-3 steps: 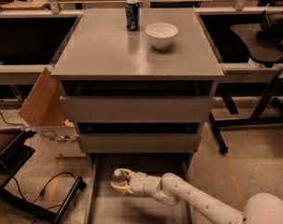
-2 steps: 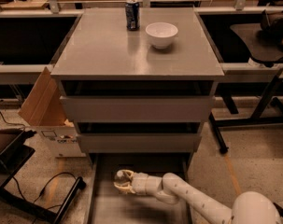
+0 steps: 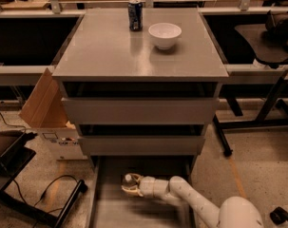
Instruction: Place water bottle into bottom drawer
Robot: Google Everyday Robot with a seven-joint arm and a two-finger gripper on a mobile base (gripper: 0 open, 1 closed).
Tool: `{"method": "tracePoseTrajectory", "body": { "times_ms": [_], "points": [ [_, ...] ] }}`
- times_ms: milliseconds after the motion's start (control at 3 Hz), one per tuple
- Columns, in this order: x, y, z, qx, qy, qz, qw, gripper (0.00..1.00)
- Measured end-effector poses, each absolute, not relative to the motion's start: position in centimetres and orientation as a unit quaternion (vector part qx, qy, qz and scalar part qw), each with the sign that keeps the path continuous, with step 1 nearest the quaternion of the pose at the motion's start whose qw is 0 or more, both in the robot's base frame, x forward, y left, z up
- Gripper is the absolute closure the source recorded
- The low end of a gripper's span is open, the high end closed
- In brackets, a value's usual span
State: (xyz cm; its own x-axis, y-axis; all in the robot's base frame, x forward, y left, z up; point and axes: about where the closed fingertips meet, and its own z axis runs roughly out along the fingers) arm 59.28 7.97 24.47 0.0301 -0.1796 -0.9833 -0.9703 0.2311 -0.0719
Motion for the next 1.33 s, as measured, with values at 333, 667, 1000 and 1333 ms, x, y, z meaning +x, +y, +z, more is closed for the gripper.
{"method": "tracePoseTrajectory", "body": {
  "times_ms": [333, 667, 1000, 1333],
  "points": [
    [59.5, 7.0, 22.2, -0.482, 0.583, 0.387, 0.527, 1.0],
    [59.6, 6.2, 20.5, -0.472, 0.593, 0.386, 0.525, 0.82],
    [59.7, 6.2, 20.3, -0.471, 0.594, 0.386, 0.525, 0.59],
    [59.7, 6.2, 20.3, -0.471, 0.594, 0.386, 0.525, 0.35]
  ]
}}
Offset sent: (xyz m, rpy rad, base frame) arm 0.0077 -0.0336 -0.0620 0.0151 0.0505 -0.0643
